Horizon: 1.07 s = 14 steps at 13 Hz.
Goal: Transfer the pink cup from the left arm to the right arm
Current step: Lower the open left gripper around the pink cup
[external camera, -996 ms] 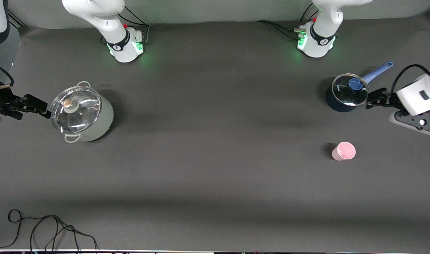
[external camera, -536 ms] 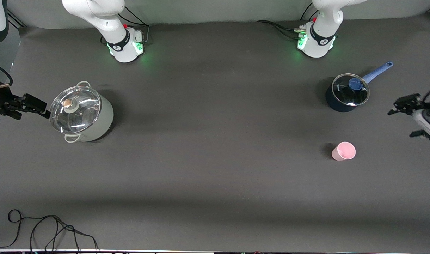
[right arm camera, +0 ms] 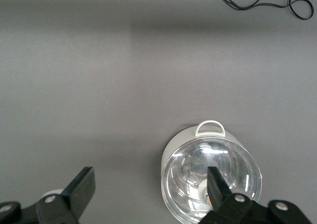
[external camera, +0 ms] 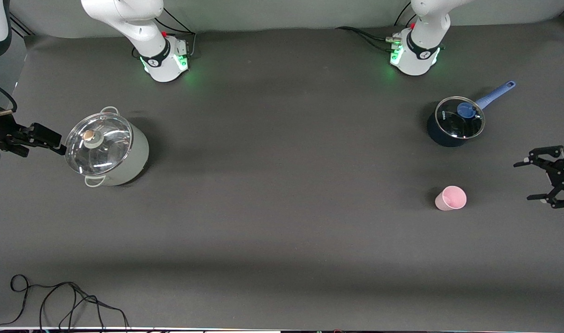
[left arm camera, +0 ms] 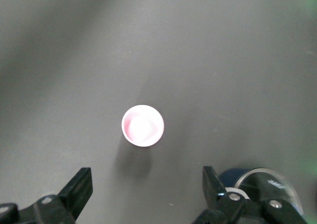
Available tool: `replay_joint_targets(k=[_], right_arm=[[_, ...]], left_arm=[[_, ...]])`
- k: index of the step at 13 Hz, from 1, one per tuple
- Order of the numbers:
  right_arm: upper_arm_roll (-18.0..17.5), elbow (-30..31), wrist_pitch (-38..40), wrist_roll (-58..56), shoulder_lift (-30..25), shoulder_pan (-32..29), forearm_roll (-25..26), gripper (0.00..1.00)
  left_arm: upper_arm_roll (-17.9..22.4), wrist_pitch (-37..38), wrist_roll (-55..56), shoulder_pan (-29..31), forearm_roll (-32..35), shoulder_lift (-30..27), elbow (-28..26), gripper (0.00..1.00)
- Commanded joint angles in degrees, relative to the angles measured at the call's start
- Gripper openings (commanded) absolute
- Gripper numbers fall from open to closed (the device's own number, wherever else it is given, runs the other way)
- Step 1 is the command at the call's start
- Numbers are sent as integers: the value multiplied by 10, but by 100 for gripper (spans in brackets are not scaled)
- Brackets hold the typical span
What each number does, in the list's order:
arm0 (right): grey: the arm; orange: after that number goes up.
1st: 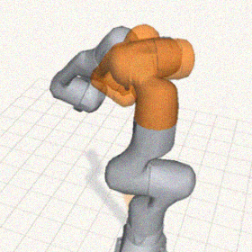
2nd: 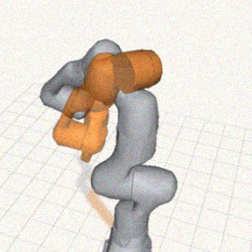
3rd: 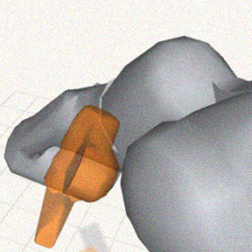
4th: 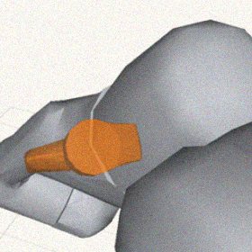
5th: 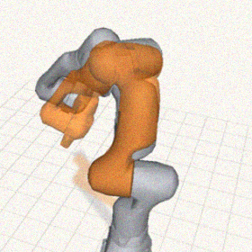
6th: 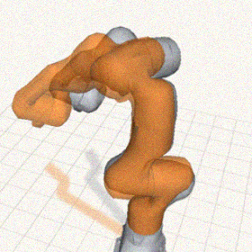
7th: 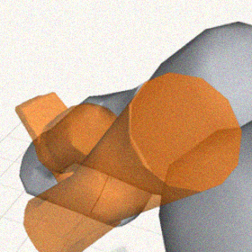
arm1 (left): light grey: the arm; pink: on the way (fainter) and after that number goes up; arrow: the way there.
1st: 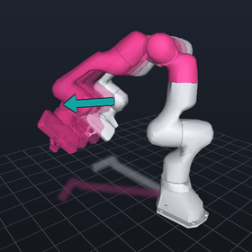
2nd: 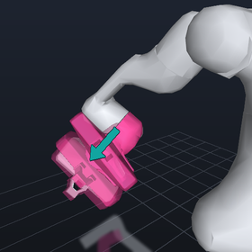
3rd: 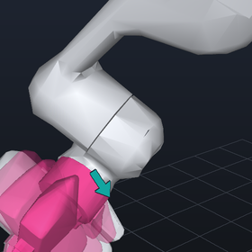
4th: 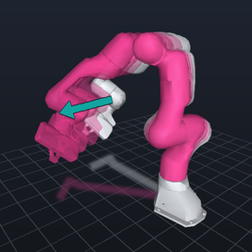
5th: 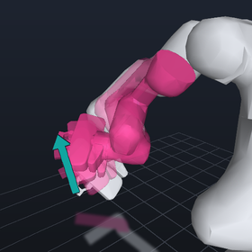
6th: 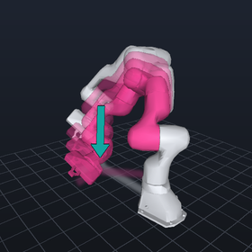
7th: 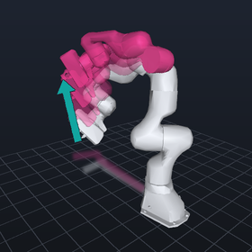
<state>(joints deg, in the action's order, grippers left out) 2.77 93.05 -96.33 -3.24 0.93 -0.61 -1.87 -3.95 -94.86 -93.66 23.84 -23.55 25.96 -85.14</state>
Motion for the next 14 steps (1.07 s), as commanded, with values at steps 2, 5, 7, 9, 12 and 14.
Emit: replay_joint_targets(k=[2,5,7,9,12,14], right_arm=[[0,-5,8,10,1,2,-3,100],[0,-5,8,10,1,2,-3,100],[0,-4,8,10,0,2,-3,100],[0,-5,8,10,0,2,-4,100],[0,-4,8,10,2,2,-3,100],[0,-4,8,10,-1,2,-3,100]], left_arm=[[-4,-23,-178,30,-85,78,12,99],[-6,-23,-293,62,-150,149,13,98],[-6,-22,-358,74,-186,176,12,98],[-6,-14,-403,87,-215,206,12,98],[-9,12,-469,97,-242,240,10,98],[-9,23,-485,97,-251,252,10,98]])
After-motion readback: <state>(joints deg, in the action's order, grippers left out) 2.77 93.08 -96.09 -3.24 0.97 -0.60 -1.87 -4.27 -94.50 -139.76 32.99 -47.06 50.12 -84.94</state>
